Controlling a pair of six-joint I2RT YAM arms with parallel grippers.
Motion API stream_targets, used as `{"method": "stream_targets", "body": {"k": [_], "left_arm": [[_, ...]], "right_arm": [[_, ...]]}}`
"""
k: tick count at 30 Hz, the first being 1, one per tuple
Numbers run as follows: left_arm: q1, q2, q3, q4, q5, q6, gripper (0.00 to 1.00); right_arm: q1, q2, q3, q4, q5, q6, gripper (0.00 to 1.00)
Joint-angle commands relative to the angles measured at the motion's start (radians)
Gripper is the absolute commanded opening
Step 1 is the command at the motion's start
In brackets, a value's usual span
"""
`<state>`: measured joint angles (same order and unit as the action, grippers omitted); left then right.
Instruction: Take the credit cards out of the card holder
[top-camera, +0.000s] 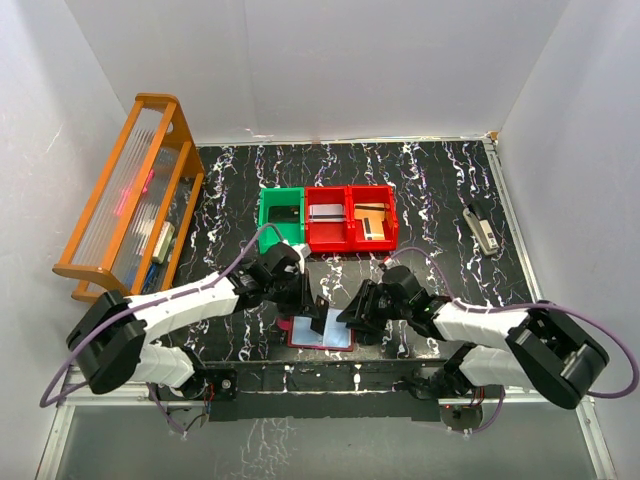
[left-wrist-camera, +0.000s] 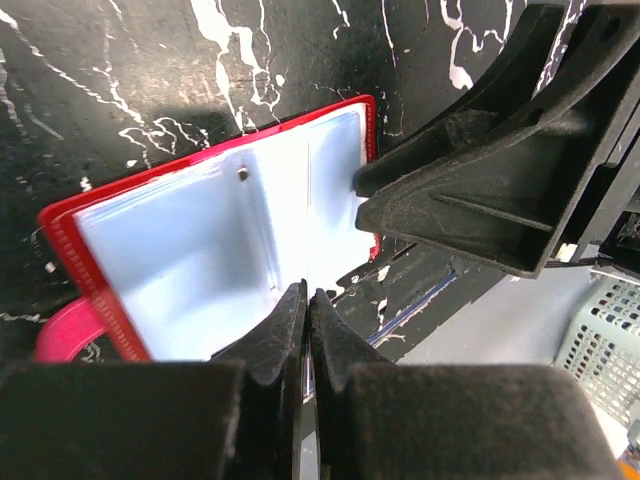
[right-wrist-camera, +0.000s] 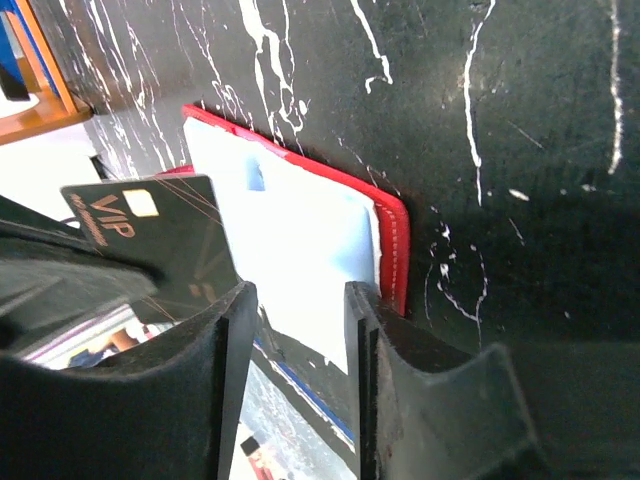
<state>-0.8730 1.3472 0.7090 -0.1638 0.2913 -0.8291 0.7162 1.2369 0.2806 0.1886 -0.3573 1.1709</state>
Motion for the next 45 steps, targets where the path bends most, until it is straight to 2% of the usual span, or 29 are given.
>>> {"method": "stream_targets", "body": {"k": [1,5,12,21,23,28,32,38,45], "left_arm": [[-0.003,-0.088,0.055,-0.157,-0.136,0.029,0.00],[-0.004,-0.171,0.043,-0.164,-0.187,0.019,0.00],[-0.003,-0.297,-0.011,-0.042,-0.163,0.002,0.00],[-0.004,-0.386,-0.099,0.135,-0.095,-0.083,0.00],[-0.004,-0.408,-0.125,0.184,-0.073,-0.115,0.00],[-0.004,-0.449,-0.179,0.319,-0.019,-0.189,0.00],[-0.004,-0.445,-0.212,0.418,0.032,-0.232,0.00],[-0.004,-0.434,-0.239,0.506,0.076,-0.265,0.00],[-0.004,-0.408,-0.242,0.553,0.122,-0.279,0.00]], "right_arm": [[0.002,-0.099,0.032,-0.084,0.060,-0.074,0.42],[0.003,-0.242,0.034,-0.073,0.107,-0.081,0.49],[0.002,-0.438,-0.012,-0.024,0.155,-0.088,0.59],[0.002,-0.534,-0.134,0.253,0.103,-0.025,0.65],[0.002,-0.530,-0.142,0.303,0.079,-0.018,0.64],[0.002,-0.468,-0.158,0.485,-0.003,0.025,0.54],[0.003,-0.404,-0.150,0.548,-0.049,0.032,0.48],[0.001,-0.329,-0.160,0.687,-0.110,0.078,0.36],[0.000,-0.294,-0.170,0.772,-0.137,0.108,0.28]]}}
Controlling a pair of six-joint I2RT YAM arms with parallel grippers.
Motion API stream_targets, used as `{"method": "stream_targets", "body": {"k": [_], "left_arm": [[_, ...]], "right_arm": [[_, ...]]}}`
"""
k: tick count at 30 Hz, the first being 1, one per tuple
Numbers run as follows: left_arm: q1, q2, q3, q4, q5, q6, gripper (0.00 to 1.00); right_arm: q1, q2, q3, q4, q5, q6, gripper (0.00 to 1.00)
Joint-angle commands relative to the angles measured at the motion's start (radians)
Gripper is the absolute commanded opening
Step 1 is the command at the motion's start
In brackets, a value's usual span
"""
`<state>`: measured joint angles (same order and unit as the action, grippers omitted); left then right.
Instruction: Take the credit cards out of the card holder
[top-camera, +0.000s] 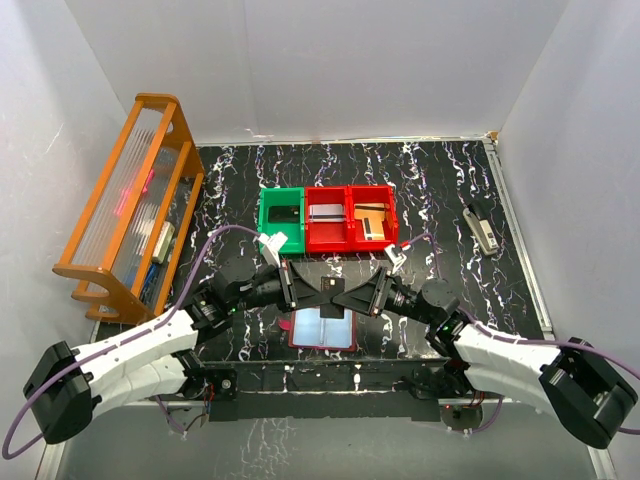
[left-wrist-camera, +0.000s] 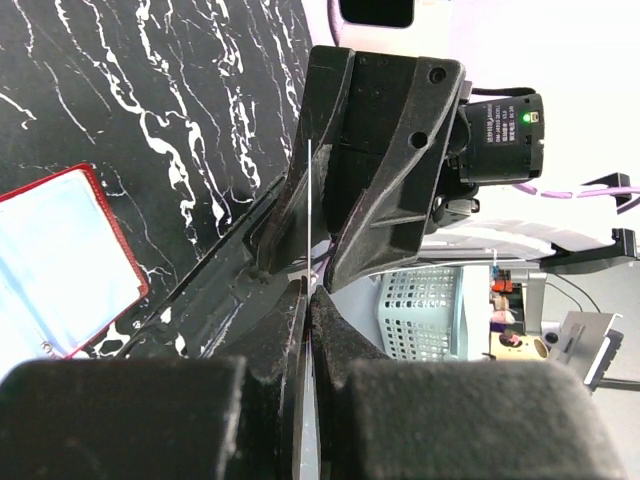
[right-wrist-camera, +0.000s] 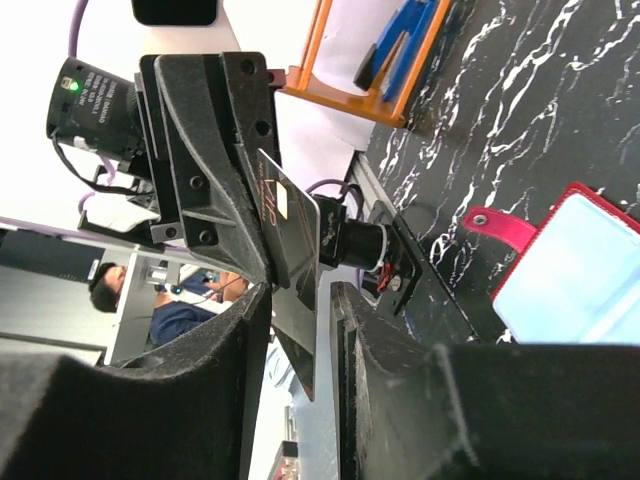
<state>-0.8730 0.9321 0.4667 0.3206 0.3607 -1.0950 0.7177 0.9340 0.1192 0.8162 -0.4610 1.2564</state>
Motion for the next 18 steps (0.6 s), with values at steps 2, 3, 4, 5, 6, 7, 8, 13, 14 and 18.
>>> {"method": "stream_targets", "body": {"k": [2,3,4,5,6,7,8,13,14,18], "left_arm": [[-0.004,0.011,0.004,0.046,0.054,-0.003,0.00],[-0.003,0.014,0.007,0.031,0.055,0.007,0.00],[-0.004,0.016,0.010,0.018,0.056,0.014,0.00],[-0.004,0.017,0.015,0.008,0.059,0.023,0.00],[-0.004,0.016,0.019,0.000,0.062,0.028,0.00],[-0.004,0.016,0.022,-0.005,0.063,0.031,0.00],[-0.003,0.016,0.022,-0.007,0.064,0.034,0.00],[-0.004,0.023,0.021,-0.005,0.066,0.038,0.00],[-0.004,0.026,0.022,-0.009,0.068,0.040,0.00],[-0.004,0.027,0.016,0.000,0.067,0.035,0.00]], "right_arm": [[-0.004,0.017,-0.020,0.163,-0.036,0.030,0.25],[-0.007,0.022,-0.026,0.170,-0.037,0.034,0.24],[-0.012,0.029,-0.035,0.189,-0.039,0.043,0.22],[-0.016,0.036,-0.046,0.217,-0.042,0.059,0.21],[-0.022,0.045,-0.056,0.254,-0.046,0.076,0.19],[-0.029,0.052,-0.063,0.281,-0.051,0.088,0.18],[-0.035,0.060,-0.064,0.297,-0.061,0.094,0.17],[-0.041,0.093,-0.049,0.338,-0.102,0.104,0.09],[-0.042,0.097,-0.046,0.346,-0.105,0.107,0.07],[-0.042,0.109,-0.035,0.370,-0.121,0.114,0.04]]}}
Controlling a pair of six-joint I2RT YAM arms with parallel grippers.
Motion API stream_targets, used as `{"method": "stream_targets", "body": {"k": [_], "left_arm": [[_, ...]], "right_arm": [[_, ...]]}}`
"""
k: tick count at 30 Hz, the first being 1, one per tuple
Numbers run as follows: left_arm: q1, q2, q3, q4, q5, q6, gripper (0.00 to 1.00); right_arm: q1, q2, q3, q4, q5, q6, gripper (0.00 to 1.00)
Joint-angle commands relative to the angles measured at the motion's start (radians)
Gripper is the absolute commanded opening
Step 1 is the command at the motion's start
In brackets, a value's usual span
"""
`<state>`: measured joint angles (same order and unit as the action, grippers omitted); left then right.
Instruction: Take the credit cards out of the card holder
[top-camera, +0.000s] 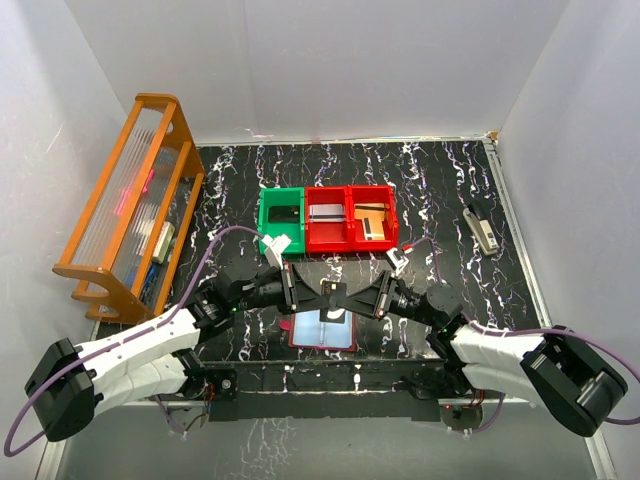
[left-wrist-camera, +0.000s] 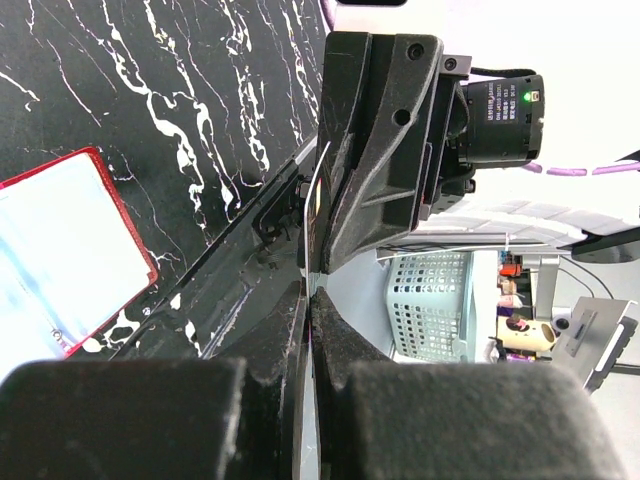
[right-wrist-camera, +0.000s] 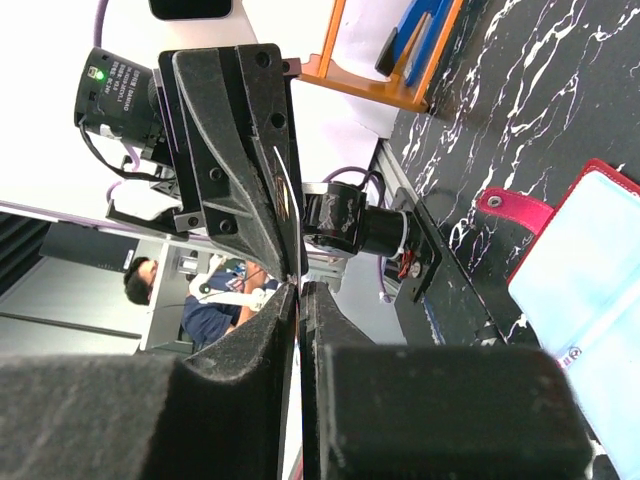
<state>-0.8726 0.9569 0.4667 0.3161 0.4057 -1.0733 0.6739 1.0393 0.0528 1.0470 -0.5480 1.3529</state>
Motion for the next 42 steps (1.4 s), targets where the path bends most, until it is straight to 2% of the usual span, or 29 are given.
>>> {"method": "stream_targets", "body": {"k": [1,3,5,9,11,15,19,20,21,24,29,33,38,39,42], "left_arm": [[-0.003,0.003,0.013,0.011,0.021,0.013,0.00],[-0.004,0.008,0.014,0.017,0.023,0.012,0.00],[-0.004,0.016,0.019,0.023,0.030,0.016,0.00],[-0.003,0.034,0.025,0.037,0.044,0.016,0.00],[-0.004,0.038,0.020,0.055,0.044,0.006,0.00],[-0.005,0.026,-0.005,0.073,0.030,-0.015,0.00],[-0.004,-0.002,-0.003,0.008,0.004,0.002,0.02],[-0.004,-0.007,0.007,-0.035,-0.007,0.020,0.12],[-0.003,-0.016,0.029,-0.094,-0.029,0.042,0.26],[-0.005,-0.044,0.120,-0.341,-0.151,0.149,0.62],[-0.002,-0.069,0.266,-0.695,-0.402,0.276,0.95],[0.000,-0.046,0.332,-0.860,-0.542,0.328,0.98],[0.047,-0.028,0.363,-0.933,-0.570,0.386,0.98],[0.080,-0.028,0.364,-0.944,-0.561,0.395,0.99],[0.302,-0.013,0.372,-0.990,-0.443,0.457,0.98]], "right_arm": [[0.002,0.007,0.034,0.149,-0.038,0.021,0.03],[0.002,0.015,0.041,0.160,-0.051,0.022,0.03],[0.003,0.019,0.049,0.160,-0.059,0.024,0.12],[0.002,0.022,0.052,0.160,-0.059,0.026,0.18],[0.002,0.020,0.049,0.163,-0.058,0.028,0.12],[0.001,-0.009,0.029,0.155,-0.028,0.033,0.07],[0.002,-0.046,0.022,0.106,-0.010,0.024,0.00],[0.002,-0.056,0.024,0.084,-0.007,0.015,0.00],[0.002,-0.066,0.030,0.055,-0.004,0.005,0.00],[0.002,-0.114,0.057,-0.075,0.024,-0.047,0.00],[0.002,-0.200,0.153,-0.380,0.072,-0.187,0.00],[0.002,-0.218,0.243,-0.587,0.082,-0.292,0.00],[0.003,-0.203,0.301,-0.671,0.082,-0.335,0.00],[0.006,-0.195,0.324,-0.682,0.082,-0.340,0.00],[0.018,-0.164,0.373,-0.751,0.090,-0.382,0.00]]}}
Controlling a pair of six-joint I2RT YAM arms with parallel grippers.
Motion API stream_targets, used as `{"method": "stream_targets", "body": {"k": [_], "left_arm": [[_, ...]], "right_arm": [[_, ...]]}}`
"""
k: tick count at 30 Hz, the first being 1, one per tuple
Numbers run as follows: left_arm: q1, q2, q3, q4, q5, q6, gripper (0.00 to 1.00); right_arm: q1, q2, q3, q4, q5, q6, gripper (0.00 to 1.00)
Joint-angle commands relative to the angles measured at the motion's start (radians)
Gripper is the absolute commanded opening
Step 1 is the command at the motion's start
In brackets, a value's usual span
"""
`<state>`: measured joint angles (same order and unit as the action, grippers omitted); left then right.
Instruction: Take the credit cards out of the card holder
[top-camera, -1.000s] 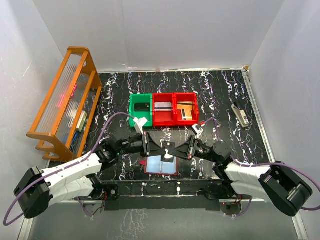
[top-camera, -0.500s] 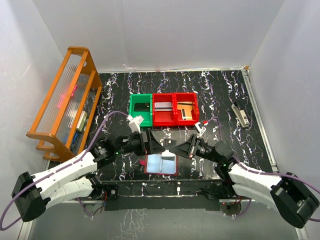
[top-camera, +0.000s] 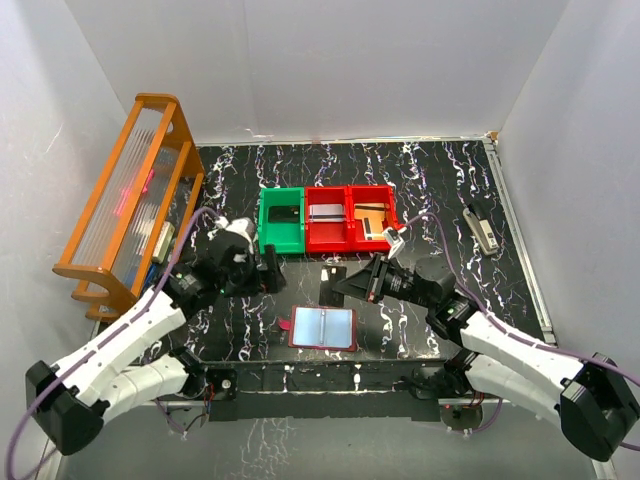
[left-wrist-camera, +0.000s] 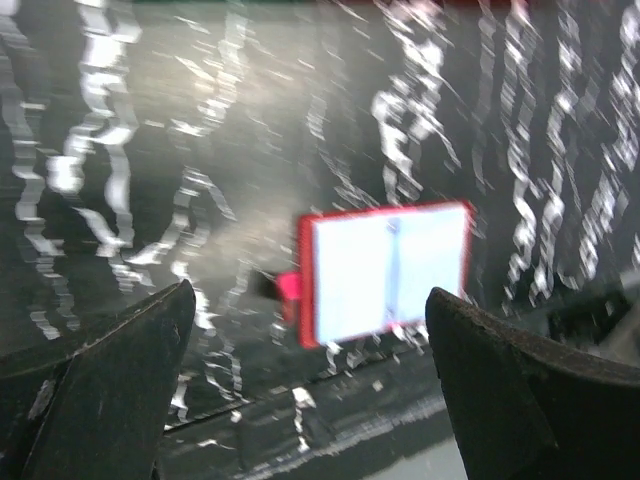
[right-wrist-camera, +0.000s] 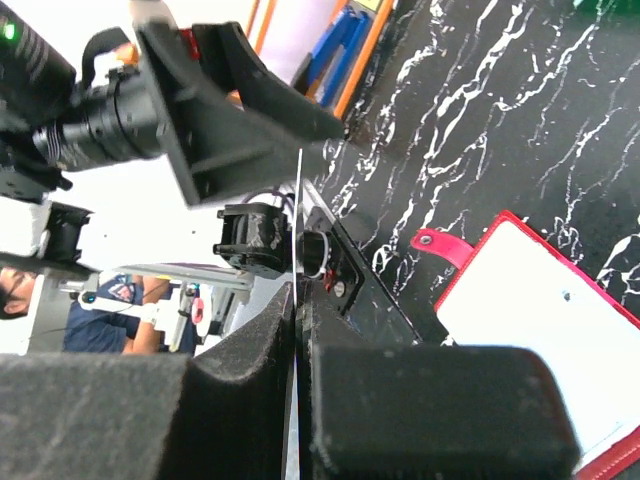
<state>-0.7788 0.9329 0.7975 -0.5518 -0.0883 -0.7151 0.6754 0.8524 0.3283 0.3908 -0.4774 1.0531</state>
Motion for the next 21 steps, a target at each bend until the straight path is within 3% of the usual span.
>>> {"method": "stream_targets", "body": {"k": [1,3,6,13,21], "left_arm": [[0.283,0.014,0.038,-0.128,0.100,0.129,0.98],[0.420,0.011,0.032,-0.118,0.186,0.188,0.99],[0.512,0.018,0.048,-0.087,0.256,0.261,0.98],[0.517,-0.004,0.041,0.004,0.234,0.362,0.98],[0.517,-0.102,-0.042,0.078,0.146,0.409,0.98]], "right_arm": [[0.025,0.034,0.126,-0.125,0.026,-0.103,0.00],[0.040,0.054,0.171,-0.191,0.045,-0.143,0.00],[0.062,0.086,0.243,-0.301,0.107,-0.235,0.00],[0.130,0.238,0.488,-0.589,0.299,-0.481,0.00],[0.179,0.467,0.782,-0.723,0.461,-0.719,0.00]]}}
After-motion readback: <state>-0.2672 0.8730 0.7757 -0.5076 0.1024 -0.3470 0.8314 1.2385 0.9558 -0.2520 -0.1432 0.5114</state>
